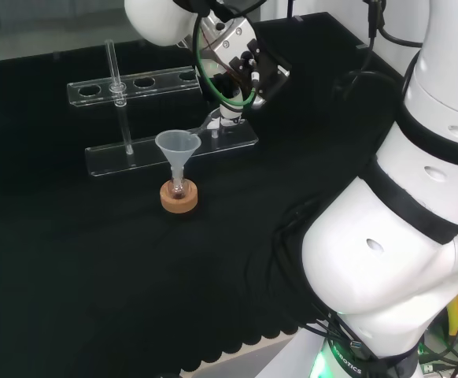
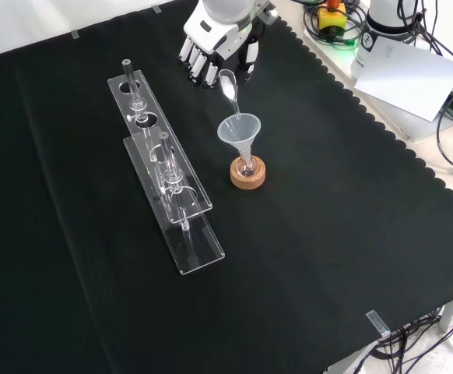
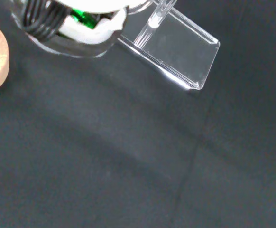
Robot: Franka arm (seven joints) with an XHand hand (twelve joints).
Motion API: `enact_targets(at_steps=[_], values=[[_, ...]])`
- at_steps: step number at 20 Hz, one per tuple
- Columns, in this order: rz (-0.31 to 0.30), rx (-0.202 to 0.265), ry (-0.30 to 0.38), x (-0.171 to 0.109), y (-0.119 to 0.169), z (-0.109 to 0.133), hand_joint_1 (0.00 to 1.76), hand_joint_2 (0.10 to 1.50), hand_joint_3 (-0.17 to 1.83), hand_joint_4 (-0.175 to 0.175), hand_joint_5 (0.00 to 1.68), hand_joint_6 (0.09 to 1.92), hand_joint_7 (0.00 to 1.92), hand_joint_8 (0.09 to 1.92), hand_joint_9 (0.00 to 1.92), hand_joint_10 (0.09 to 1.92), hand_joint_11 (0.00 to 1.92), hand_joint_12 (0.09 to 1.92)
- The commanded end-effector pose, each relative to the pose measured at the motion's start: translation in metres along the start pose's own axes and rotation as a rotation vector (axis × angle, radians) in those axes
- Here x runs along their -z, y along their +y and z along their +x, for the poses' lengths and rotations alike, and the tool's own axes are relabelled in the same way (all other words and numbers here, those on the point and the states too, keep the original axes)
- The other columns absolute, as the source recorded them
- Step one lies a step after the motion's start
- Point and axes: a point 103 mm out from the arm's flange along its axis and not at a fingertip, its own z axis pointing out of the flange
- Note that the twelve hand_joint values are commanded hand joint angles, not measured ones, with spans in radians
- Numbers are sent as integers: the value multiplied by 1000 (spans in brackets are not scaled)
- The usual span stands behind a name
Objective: Pour all the NaCl from the weighing funnel into the round-bottom flask.
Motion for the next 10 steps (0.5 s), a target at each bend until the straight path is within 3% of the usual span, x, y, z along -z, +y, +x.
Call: enact_targets(at_steps=[1, 10], values=[[12, -4, -30, 2, 1, 1, 1117, 674, 649, 175, 1237, 731, 726, 579, 960, 378, 748, 1122], [22, -11, -73, 8, 2, 3, 1117, 674, 650, 175, 1237, 731, 727, 577, 961, 375, 748, 1122]])
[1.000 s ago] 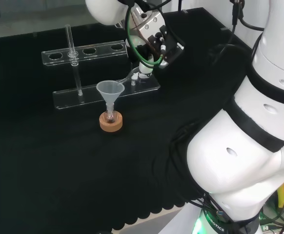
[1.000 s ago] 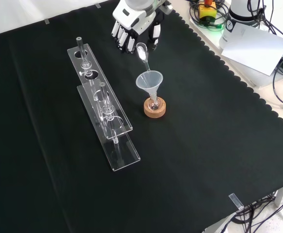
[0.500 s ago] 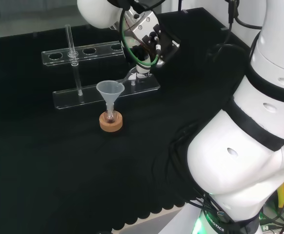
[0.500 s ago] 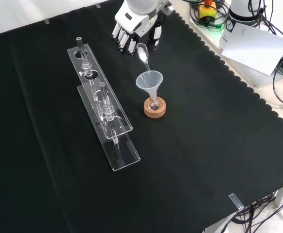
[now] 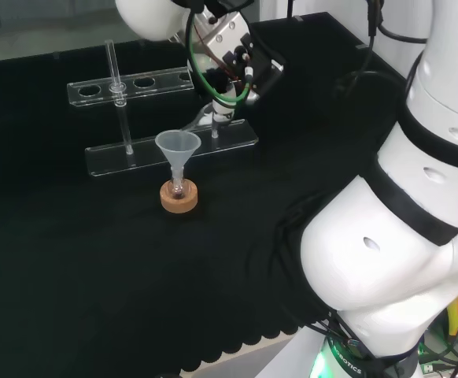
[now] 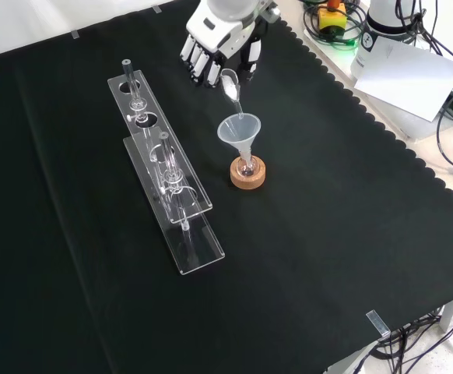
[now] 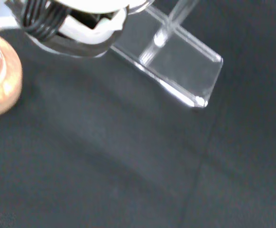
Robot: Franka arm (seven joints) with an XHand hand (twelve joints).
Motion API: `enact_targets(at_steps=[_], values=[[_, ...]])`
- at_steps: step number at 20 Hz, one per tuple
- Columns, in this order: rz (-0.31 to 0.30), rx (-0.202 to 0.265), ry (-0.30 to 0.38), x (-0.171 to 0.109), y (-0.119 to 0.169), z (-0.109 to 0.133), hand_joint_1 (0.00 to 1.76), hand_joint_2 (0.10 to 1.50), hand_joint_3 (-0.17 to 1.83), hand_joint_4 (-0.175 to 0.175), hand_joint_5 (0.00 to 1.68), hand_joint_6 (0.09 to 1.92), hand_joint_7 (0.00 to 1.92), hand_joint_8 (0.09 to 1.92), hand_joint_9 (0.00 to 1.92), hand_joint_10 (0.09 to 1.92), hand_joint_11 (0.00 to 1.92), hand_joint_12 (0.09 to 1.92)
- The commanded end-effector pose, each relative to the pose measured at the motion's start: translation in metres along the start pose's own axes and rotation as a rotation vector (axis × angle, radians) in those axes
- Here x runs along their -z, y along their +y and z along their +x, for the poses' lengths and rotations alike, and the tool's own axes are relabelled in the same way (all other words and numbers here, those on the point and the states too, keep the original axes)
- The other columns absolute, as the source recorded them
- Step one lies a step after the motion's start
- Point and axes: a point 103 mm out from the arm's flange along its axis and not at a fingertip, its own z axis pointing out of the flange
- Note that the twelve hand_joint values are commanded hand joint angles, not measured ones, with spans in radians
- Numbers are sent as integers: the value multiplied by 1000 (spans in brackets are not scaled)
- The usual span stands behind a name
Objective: Pour all the NaCl from the weighing funnel into the round-bottom flask.
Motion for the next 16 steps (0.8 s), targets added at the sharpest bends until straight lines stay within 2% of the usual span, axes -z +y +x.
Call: enact_targets(at_steps=[1, 8, 16], values=[[60, -26, -74, -12, 5, -3, 1117, 674, 650, 175, 1238, 731, 727, 577, 961, 375, 748, 1122], [65, -27, -75, -11, 6, -2, 1117, 674, 650, 175, 1238, 731, 727, 576, 962, 373, 748, 1121], [66, -21, -21, -17, 8, -5, 1117, 674, 650, 175, 1237, 731, 728, 574, 963, 371, 749, 1121]])
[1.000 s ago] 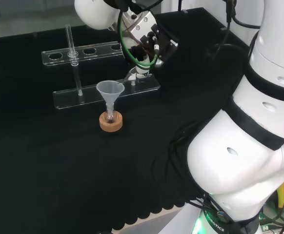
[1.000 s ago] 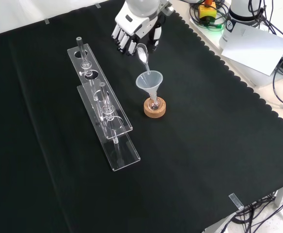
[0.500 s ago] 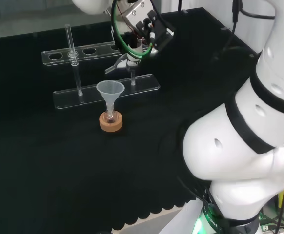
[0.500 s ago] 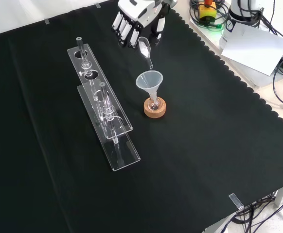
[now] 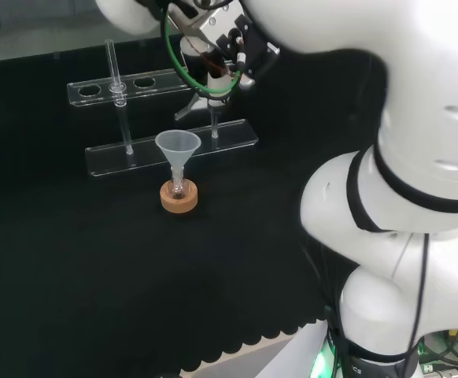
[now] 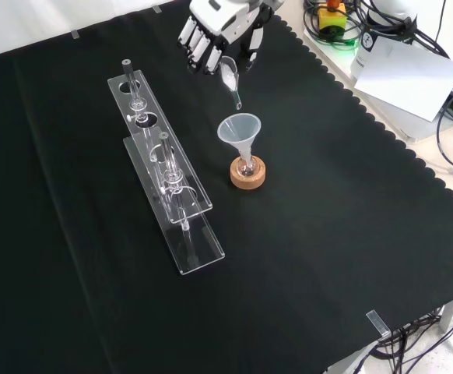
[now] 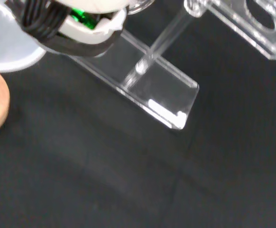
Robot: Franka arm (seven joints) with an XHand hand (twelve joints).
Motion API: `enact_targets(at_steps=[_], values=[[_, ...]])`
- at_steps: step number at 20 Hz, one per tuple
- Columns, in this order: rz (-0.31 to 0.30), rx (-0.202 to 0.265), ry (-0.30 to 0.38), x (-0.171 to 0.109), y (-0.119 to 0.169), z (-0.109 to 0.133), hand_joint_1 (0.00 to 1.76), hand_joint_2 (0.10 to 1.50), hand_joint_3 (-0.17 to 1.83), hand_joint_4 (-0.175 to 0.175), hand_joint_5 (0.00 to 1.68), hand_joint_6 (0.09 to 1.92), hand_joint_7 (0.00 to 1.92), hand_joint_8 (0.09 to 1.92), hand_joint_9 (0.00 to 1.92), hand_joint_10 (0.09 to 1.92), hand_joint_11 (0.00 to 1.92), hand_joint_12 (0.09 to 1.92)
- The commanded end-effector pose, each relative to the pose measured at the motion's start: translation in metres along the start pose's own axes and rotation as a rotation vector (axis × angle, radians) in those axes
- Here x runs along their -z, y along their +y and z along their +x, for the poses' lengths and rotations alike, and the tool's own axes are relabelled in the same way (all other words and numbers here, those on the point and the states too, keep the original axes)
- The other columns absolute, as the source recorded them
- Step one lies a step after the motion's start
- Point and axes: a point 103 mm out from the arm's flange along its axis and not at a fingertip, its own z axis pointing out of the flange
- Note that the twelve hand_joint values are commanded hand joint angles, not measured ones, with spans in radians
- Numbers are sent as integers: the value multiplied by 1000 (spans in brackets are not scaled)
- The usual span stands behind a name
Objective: Pour all the NaCl from the weighing funnel into the round-bottom flask.
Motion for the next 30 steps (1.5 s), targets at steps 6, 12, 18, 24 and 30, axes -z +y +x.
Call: enact_targets(at_steps=[6, 12, 18, 24, 30], values=[[75, 20, 30, -40, 16, 4, 1117, 674, 651, 175, 1237, 731, 728, 573, 963, 369, 749, 1121], [69, 31, 23, -38, 17, 5, 1117, 674, 651, 175, 1237, 731, 728, 572, 964, 367, 749, 1121], [68, 40, -21, -35, 18, 10, 1117, 673, 651, 175, 1238, 731, 727, 571, 964, 366, 749, 1121], [69, 42, -53, -32, 18, 13, 1117, 673, 651, 175, 1238, 730, 728, 570, 964, 364, 749, 1121], [76, 37, -92, -29, 17, 14, 1117, 673, 651, 175, 1238, 730, 728, 570, 965, 363, 749, 1120]])
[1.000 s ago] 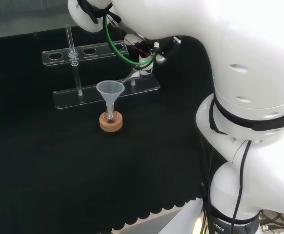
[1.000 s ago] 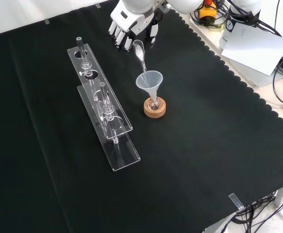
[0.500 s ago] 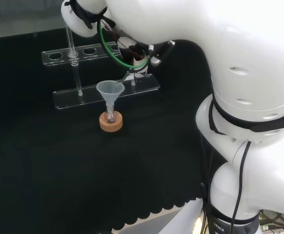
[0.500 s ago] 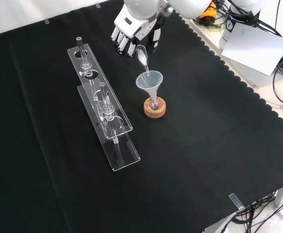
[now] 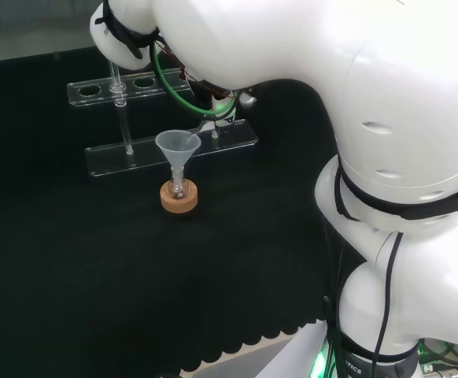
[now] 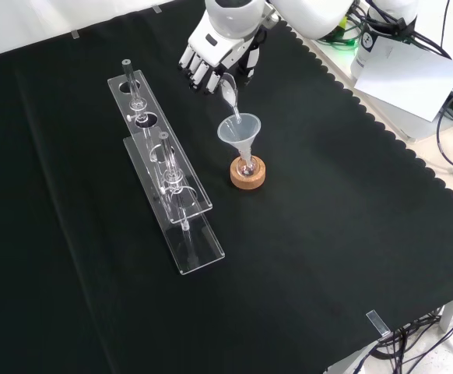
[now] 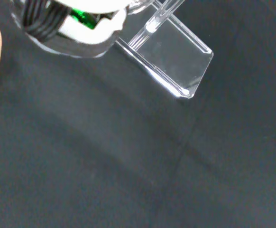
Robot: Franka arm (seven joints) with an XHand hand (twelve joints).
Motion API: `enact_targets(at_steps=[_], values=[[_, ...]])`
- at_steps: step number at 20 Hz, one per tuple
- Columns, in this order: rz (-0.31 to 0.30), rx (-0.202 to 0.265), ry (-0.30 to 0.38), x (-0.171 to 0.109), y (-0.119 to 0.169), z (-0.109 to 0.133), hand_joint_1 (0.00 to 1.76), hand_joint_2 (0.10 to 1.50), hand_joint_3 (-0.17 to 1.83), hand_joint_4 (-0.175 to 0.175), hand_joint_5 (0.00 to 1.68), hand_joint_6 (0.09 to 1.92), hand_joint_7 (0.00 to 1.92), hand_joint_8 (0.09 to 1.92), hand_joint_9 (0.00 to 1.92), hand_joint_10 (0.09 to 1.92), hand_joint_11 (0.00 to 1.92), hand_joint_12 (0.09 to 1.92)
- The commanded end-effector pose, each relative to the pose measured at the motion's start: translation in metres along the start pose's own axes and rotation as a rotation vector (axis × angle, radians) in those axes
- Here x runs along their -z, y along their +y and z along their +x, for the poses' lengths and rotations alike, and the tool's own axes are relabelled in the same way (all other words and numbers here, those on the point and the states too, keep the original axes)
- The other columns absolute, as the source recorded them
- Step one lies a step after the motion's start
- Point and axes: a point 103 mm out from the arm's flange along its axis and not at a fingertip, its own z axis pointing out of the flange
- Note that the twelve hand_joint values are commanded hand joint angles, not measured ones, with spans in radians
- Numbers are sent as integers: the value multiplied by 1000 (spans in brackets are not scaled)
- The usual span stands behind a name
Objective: Pour all the NaCl from the weighing funnel into the round-bottom flask.
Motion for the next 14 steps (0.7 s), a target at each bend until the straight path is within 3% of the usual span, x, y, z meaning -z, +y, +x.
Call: enact_targets(at_steps=[1, 14], values=[[8, -6, -33, 3, -1, 1, 1117, 673, 651, 175, 1238, 730, 728, 570, 965, 363, 749, 1120], [16, -19, -121, 20, -4, 3, 1117, 673, 650, 175, 1239, 728, 723, 567, 963, 359, 748, 1120]])
